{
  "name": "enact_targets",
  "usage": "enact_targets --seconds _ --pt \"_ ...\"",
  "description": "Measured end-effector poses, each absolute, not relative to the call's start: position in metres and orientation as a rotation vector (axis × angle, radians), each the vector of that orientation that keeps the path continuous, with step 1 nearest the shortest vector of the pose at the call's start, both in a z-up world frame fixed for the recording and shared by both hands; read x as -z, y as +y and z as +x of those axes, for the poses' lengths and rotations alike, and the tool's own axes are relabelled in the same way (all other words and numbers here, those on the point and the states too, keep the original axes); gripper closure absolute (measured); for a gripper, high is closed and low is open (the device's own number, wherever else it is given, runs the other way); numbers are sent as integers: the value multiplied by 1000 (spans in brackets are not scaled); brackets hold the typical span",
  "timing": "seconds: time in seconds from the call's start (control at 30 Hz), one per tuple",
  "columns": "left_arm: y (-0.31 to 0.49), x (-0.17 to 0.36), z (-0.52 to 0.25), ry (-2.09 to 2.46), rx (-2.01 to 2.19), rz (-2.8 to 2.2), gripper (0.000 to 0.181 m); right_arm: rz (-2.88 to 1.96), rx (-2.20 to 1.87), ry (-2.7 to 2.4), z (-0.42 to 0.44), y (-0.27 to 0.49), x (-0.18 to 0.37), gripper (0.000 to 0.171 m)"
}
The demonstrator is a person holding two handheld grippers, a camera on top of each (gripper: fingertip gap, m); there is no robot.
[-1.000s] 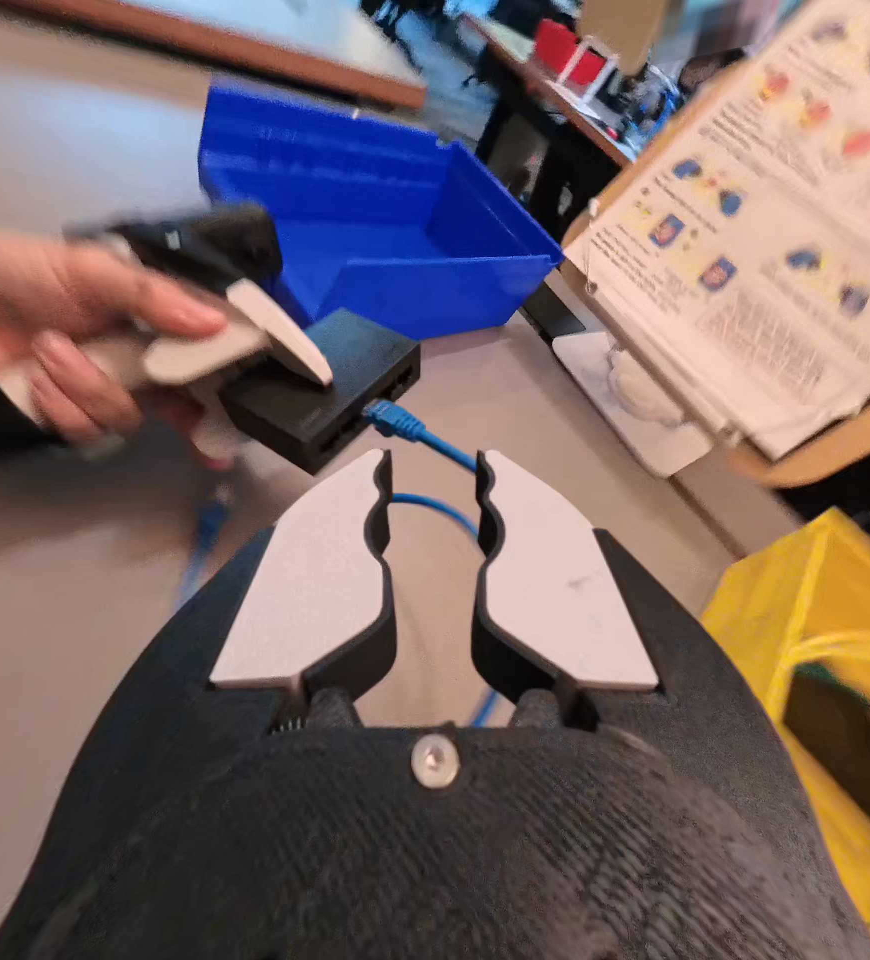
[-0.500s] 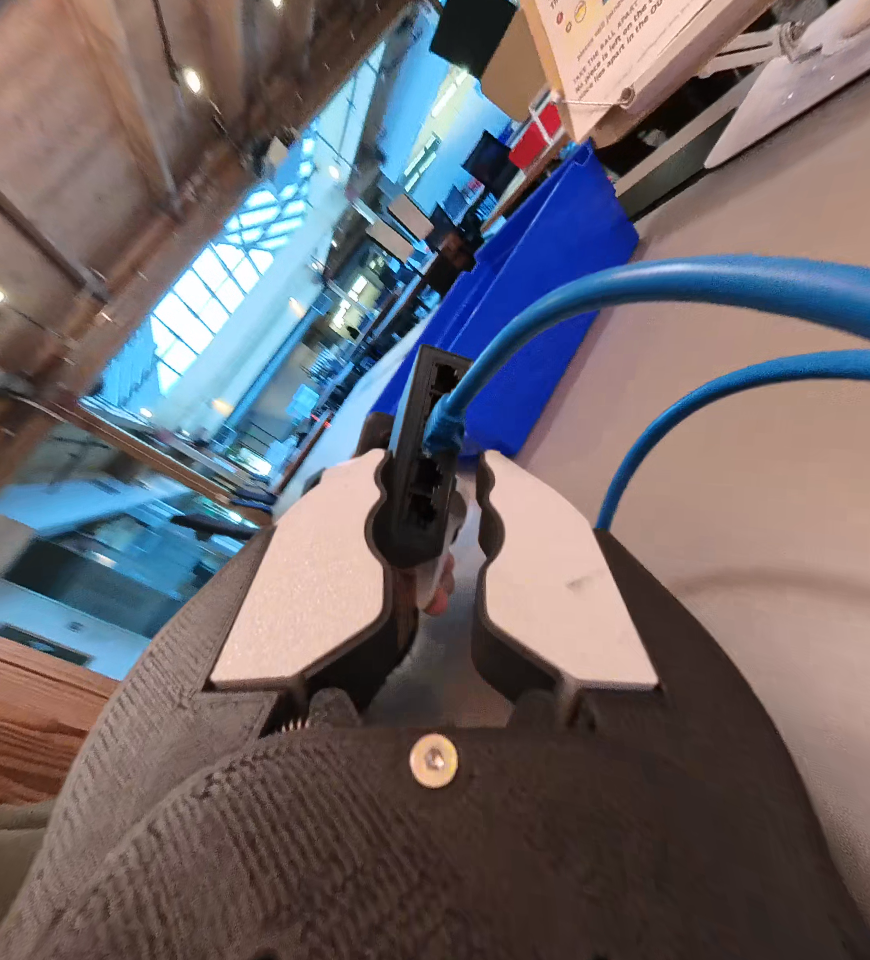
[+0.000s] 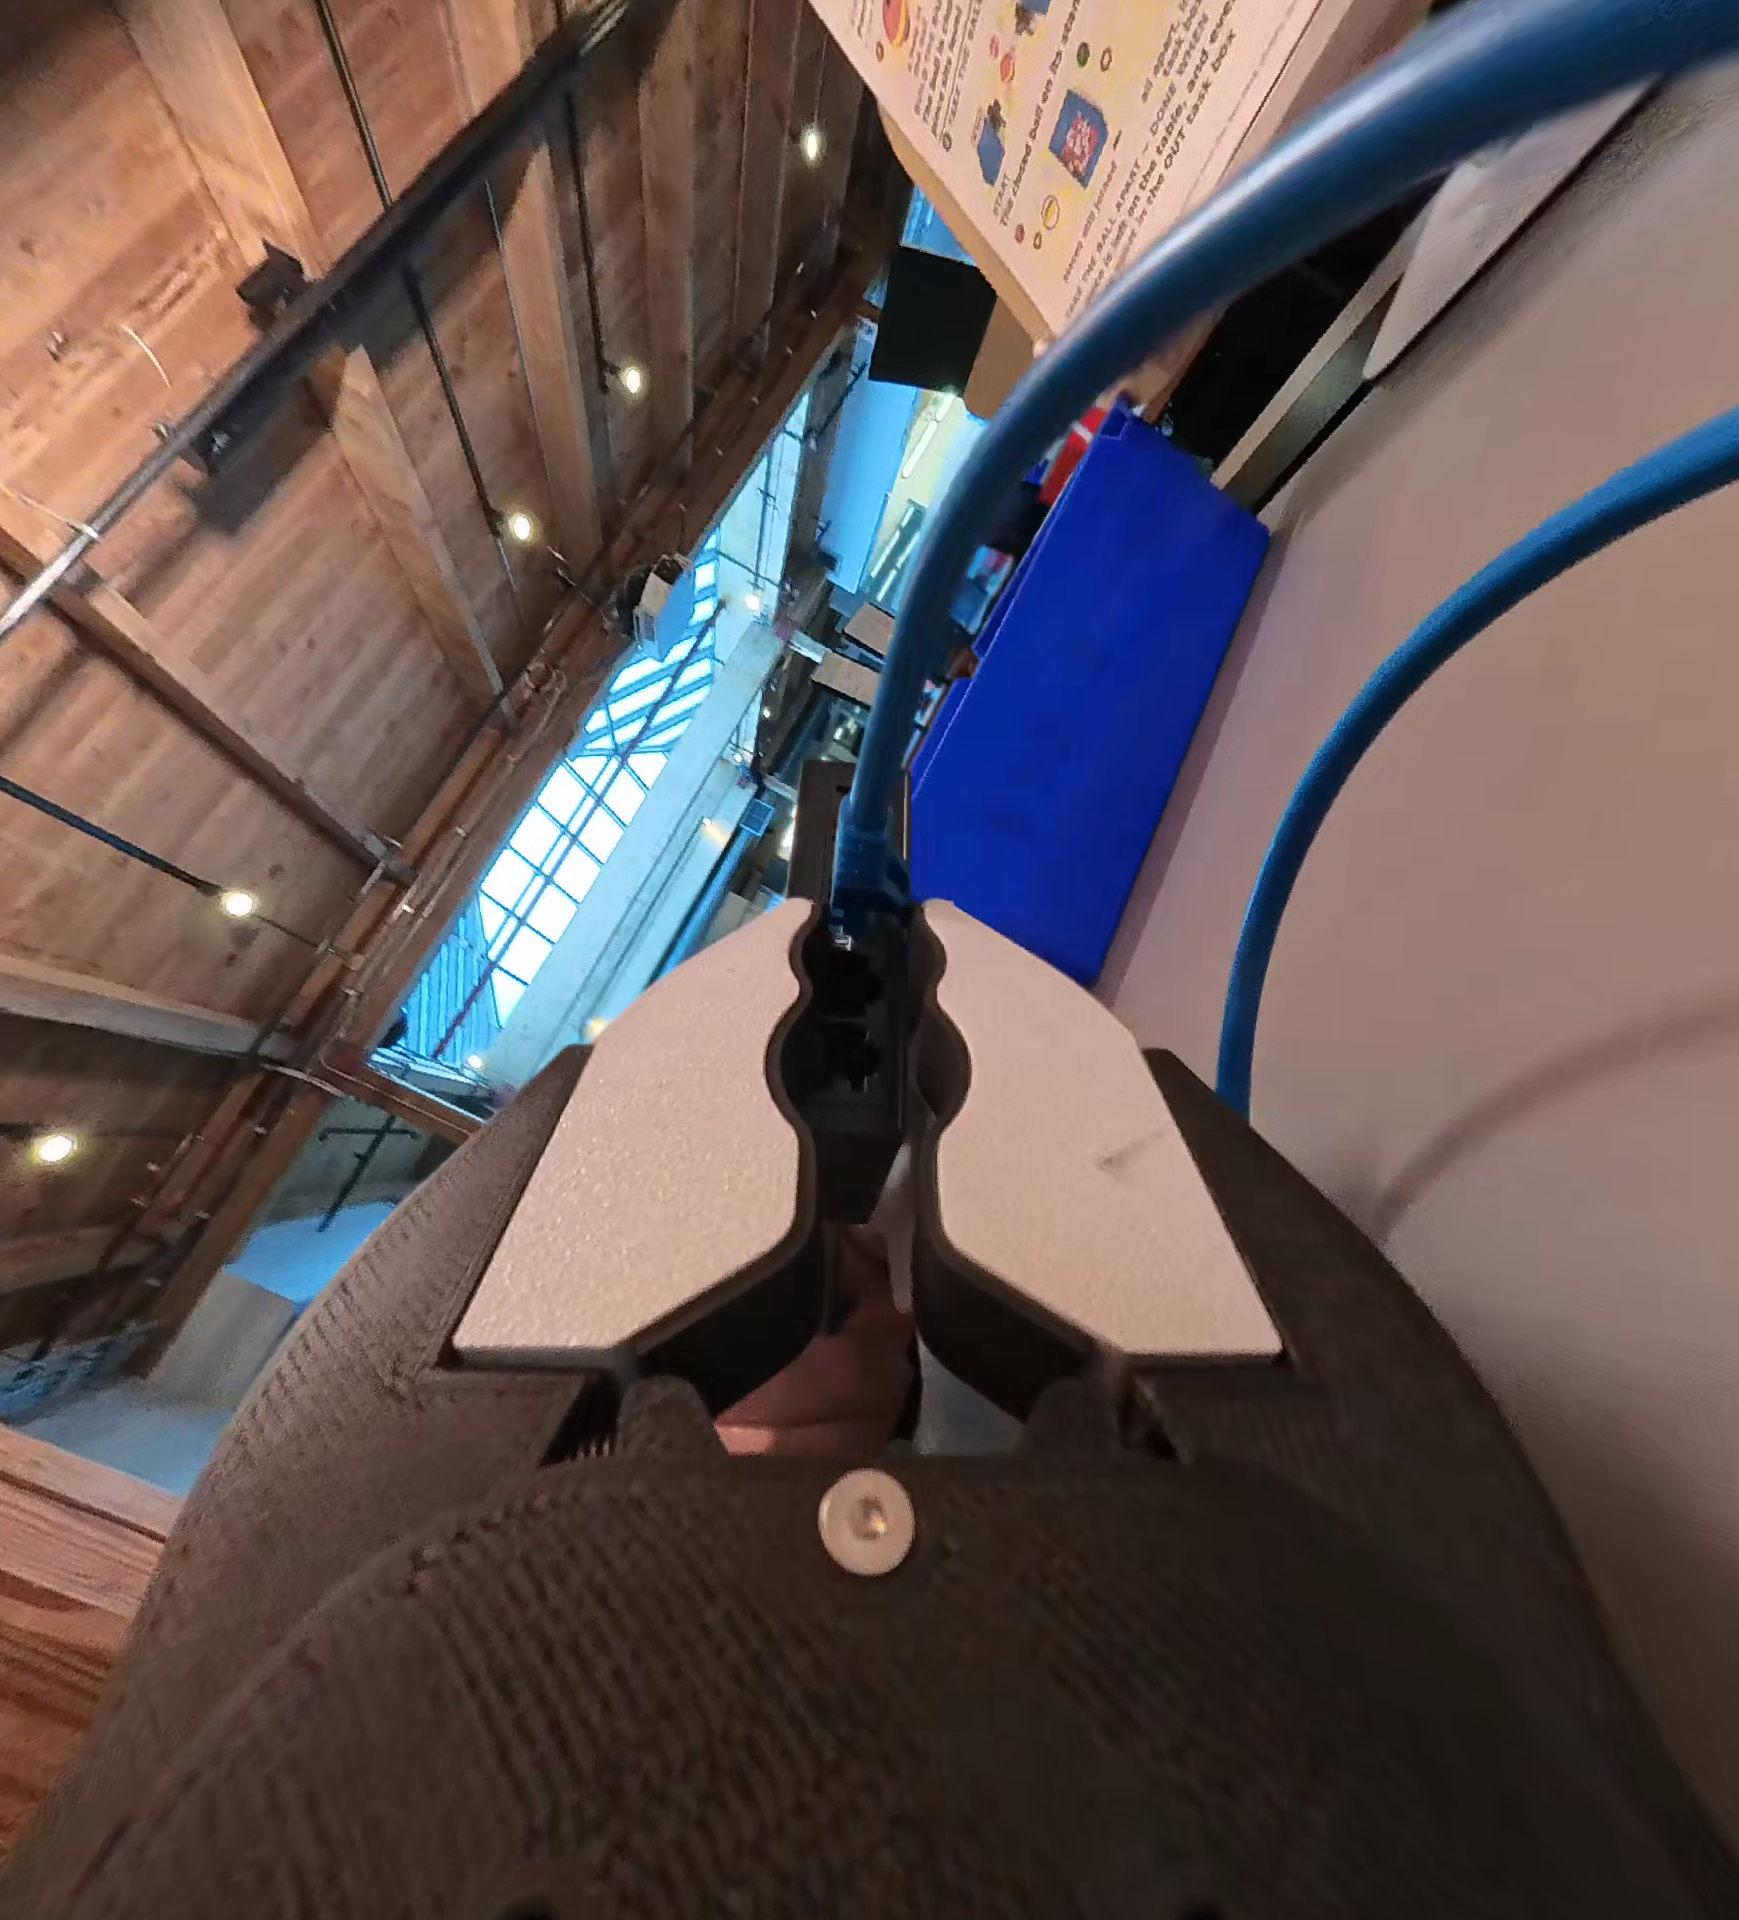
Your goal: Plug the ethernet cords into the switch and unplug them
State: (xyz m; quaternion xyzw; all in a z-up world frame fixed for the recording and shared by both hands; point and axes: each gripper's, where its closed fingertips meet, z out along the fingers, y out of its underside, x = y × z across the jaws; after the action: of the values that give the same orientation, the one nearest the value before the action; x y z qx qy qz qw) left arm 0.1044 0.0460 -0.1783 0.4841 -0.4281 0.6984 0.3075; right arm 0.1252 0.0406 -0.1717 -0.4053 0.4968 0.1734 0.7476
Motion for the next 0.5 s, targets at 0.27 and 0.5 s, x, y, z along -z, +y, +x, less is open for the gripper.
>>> enact_targets --seconds 0.27,0.5 --pt "44 184 105 -1162 -1844 1301 155 -824 -428 1094 128 41 176 157" --pt "44 183 105 -1188 -1859 1295 155 -871 -377 1072 128 42 175 158"
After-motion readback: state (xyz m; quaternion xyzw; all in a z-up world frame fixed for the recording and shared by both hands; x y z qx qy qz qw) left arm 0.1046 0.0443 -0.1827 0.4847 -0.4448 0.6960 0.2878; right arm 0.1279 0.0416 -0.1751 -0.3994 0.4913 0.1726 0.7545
